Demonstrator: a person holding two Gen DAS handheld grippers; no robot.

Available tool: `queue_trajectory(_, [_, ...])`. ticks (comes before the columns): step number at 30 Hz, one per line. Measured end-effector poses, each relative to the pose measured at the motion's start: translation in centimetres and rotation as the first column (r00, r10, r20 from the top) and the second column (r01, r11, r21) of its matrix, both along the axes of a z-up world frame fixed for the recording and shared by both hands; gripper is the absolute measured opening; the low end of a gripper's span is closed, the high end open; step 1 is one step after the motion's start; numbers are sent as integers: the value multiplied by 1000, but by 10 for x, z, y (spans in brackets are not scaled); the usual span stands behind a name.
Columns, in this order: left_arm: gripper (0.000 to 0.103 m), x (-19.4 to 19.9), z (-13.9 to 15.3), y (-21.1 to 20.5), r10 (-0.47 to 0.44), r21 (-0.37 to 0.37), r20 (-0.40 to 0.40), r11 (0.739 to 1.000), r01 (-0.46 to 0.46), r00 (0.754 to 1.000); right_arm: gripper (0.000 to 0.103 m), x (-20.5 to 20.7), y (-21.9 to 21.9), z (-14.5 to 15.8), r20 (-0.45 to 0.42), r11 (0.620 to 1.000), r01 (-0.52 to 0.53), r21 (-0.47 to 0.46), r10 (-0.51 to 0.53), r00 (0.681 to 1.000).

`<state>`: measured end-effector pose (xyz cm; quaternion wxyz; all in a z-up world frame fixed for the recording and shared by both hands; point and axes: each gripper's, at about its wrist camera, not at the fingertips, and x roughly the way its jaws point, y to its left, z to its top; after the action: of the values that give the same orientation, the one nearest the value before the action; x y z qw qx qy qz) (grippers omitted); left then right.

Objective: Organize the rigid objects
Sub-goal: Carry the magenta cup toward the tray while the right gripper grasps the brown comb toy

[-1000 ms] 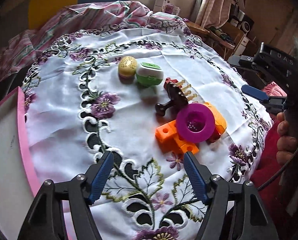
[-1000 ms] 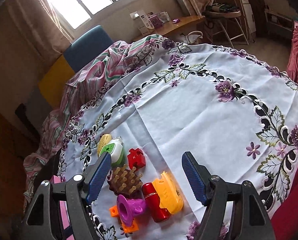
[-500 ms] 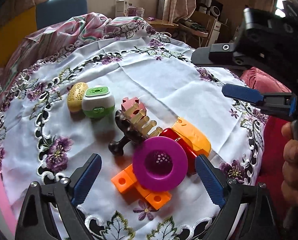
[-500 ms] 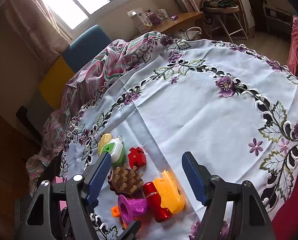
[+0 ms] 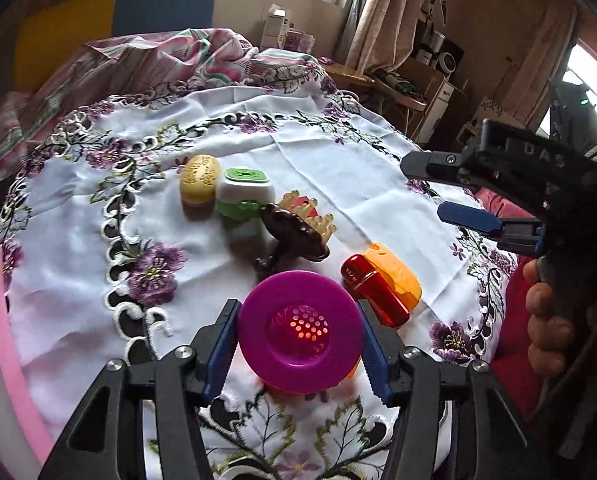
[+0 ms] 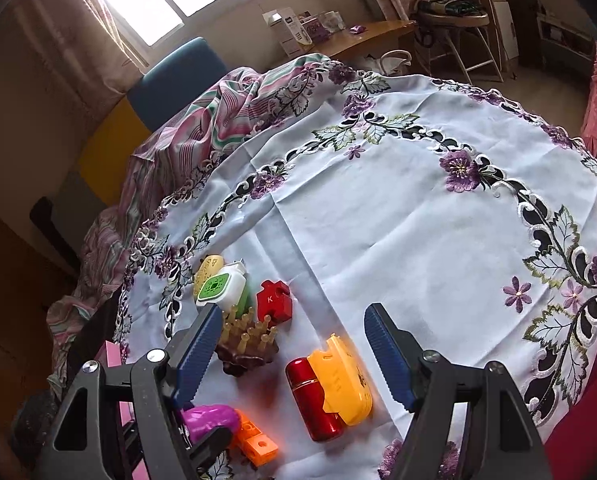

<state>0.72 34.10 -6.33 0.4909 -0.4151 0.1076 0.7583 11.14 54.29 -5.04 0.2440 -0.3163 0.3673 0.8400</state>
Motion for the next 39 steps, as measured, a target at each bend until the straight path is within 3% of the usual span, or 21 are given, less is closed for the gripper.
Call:
queue_trajectory(7, [57,-7,16,-58,118,5,-50,993,-118,992,75,-19,-16,-7,75,995,-104,7,103,992])
queue_trajectory(14, [57,-17,23,-110,226,13,-37,974,-226,973,75,-59,-40,-19,195,971,-240,-3,236,952])
queue_trajectory(24, [57,-30,29,-174,358,23,-53,934,-357,932,75,-108,-39,-46,318,981,-192,-27,190,929])
queue_trajectory(27, [57,-36,29,-197,409,20,-56,912,-409,911,75,-114,-37,-56,337,980,-194,-47,198,920])
queue_trajectory(28, [57,-38,28,-205,429,21,-49,903,-428,902,62,-116,-38,-58,341,979,-201,-46,204,918])
queue_trajectory(29, [57,-40,27,-214,449,22,-44,894,-448,893,58,-118,-39,-58,353,978,-205,-26,201,914])
queue_trajectory(30, [57,-42,26,-225,472,22,-42,882,-471,881,47,-120,-41,-59,369,976,-218,-11,207,906])
queue_trajectory(33, [57,-49,21,-256,541,11,-21,841,-541,841,47,-124,-52,-59,413,963,-265,43,224,883])
queue_trajectory(39, [57,-63,12,-294,626,-9,18,780,-626,779,47,-128,-63,-53,412,945,-318,75,261,873])
